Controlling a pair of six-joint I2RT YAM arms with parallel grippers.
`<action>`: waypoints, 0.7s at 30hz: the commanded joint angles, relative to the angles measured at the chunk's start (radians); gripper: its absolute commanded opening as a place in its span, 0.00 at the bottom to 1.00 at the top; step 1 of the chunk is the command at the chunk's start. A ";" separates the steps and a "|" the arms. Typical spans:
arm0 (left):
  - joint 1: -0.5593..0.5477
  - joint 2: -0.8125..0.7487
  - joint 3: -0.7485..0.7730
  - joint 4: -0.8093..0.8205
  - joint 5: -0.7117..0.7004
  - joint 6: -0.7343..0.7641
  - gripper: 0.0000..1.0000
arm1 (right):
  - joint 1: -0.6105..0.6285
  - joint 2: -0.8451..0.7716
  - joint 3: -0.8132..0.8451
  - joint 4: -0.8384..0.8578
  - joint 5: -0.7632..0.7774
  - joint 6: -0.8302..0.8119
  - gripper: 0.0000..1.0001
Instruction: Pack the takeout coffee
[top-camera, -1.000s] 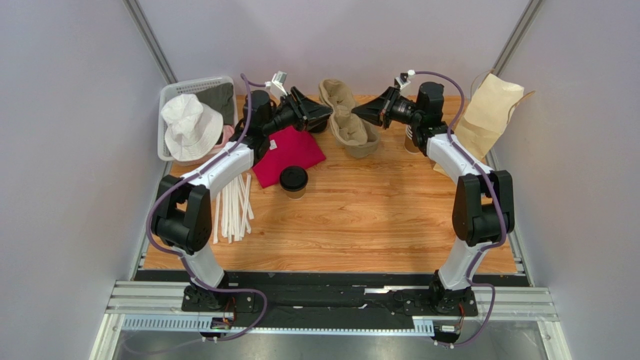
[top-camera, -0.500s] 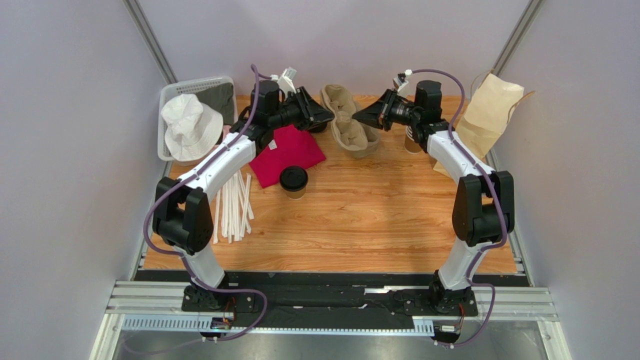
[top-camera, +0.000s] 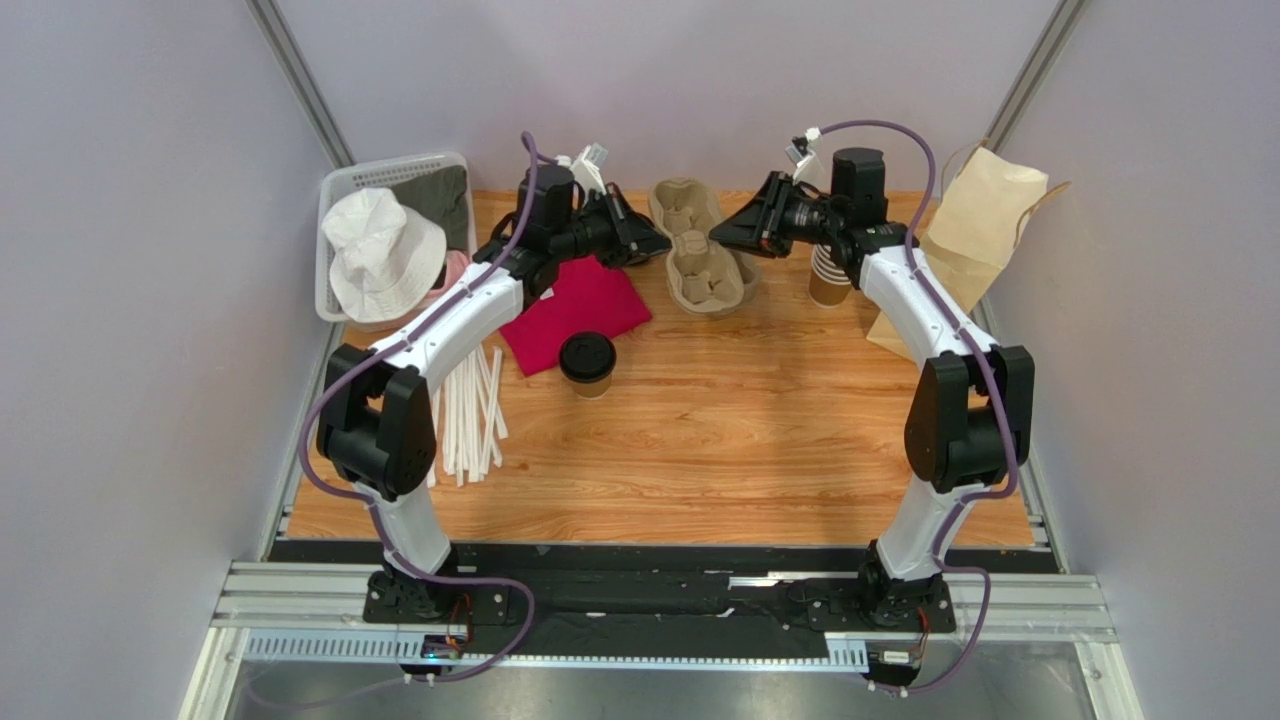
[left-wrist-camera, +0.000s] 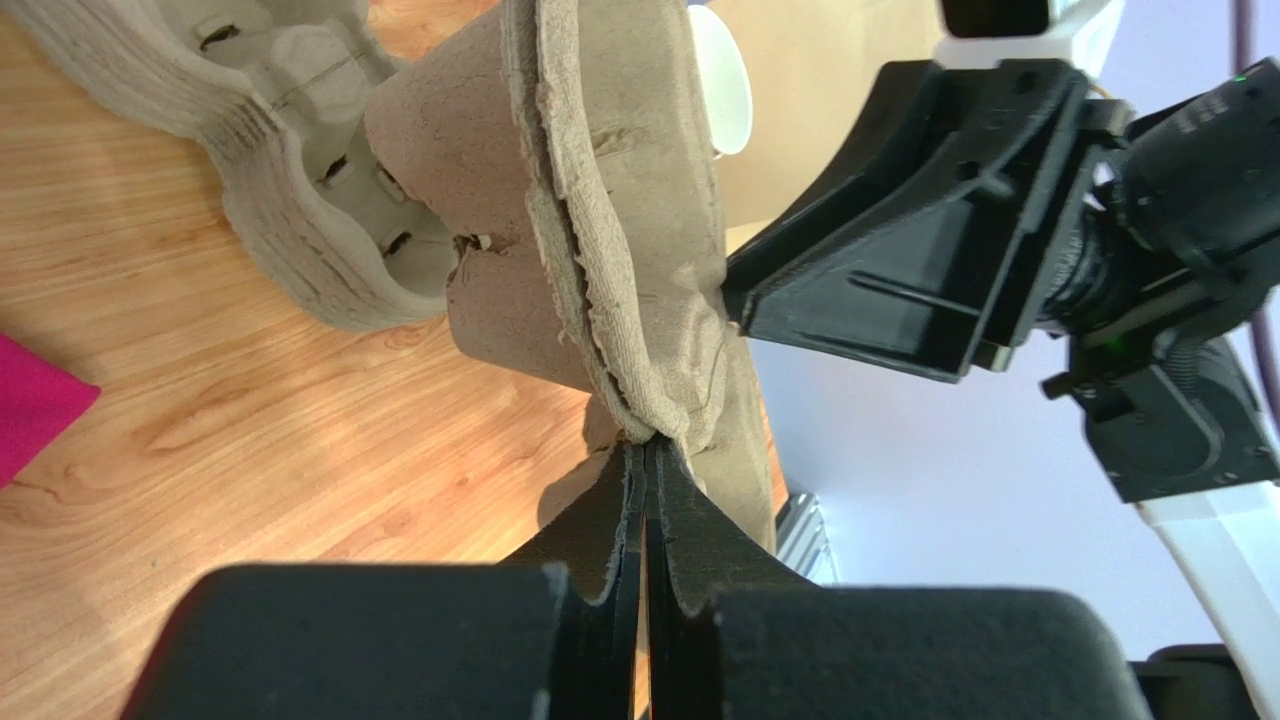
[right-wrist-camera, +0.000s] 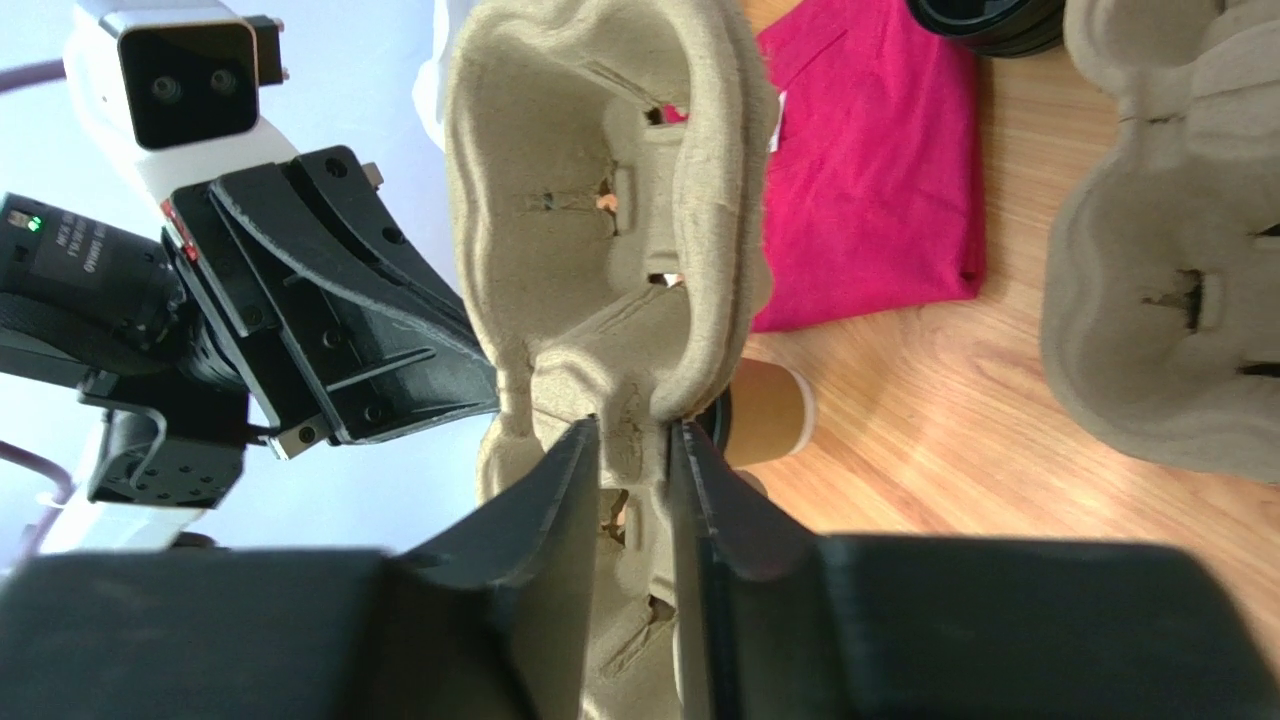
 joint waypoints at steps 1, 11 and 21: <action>-0.034 0.026 0.038 0.028 0.025 0.015 0.00 | 0.018 -0.022 0.096 -0.118 -0.026 -0.149 0.36; -0.032 0.053 0.045 0.053 0.017 -0.010 0.00 | 0.001 -0.077 0.228 -0.362 0.141 -0.436 0.52; -0.037 0.092 0.077 0.055 -0.001 -0.034 0.00 | 0.066 -0.131 0.248 -0.546 0.263 -0.567 0.52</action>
